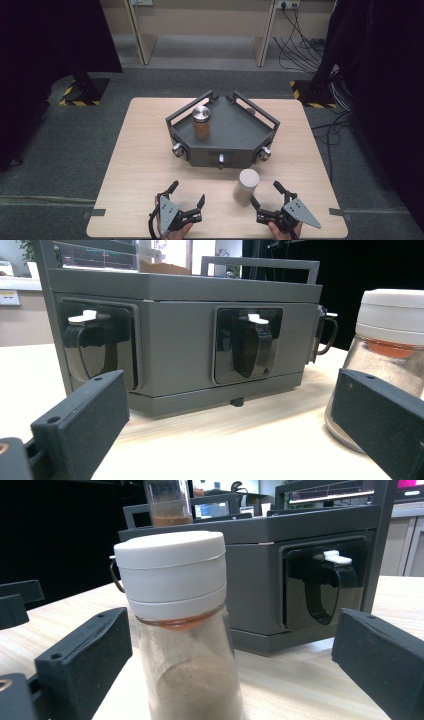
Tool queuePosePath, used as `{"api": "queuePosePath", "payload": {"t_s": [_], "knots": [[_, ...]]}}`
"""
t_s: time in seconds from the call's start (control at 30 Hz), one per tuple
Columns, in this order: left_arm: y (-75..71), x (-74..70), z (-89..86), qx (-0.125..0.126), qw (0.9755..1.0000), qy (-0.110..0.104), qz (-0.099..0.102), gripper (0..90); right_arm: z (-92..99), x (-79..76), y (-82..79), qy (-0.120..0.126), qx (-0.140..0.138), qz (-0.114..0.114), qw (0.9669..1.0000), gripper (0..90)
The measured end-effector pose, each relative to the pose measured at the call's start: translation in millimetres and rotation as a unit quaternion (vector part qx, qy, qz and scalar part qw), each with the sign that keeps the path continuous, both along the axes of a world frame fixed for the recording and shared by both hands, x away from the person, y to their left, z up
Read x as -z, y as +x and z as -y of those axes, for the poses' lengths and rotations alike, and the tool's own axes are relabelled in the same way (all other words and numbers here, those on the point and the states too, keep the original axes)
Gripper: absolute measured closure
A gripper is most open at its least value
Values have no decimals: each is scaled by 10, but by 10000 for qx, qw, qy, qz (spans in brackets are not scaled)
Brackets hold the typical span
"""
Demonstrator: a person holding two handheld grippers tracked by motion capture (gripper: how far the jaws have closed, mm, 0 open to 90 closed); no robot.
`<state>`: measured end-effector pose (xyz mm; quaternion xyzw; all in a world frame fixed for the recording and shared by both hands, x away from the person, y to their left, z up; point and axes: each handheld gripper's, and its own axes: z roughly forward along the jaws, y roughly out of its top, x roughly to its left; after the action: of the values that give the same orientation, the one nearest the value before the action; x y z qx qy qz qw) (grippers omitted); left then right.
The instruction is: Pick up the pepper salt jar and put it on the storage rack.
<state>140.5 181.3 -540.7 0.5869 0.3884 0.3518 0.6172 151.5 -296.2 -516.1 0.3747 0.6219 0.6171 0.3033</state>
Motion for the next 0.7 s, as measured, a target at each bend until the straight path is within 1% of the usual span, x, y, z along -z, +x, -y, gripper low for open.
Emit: {"api": "queuePosePath", "payload": {"t_s": [0.13, 0.33, 0.47, 0.7], "knots": [[-2, -1, 4, -8, 10000, 9, 3, 14, -7, 9, 18, -13, -98, 56, 9999, 30], [-4, 0, 7, -15, 10000, 14, 5, 14, -46, 7, 56, -72, -187, 60, 9998, 30], [-4, -1, 9, -18, 10000, 17, 5, 14, -88, 4, 91, -158, -249, 101, 9995, 32], [-3, -4, 11, -24, 10000, 17, -4, 15, -152, -18, 147, -303, -344, 151, 9988, 83]]}}
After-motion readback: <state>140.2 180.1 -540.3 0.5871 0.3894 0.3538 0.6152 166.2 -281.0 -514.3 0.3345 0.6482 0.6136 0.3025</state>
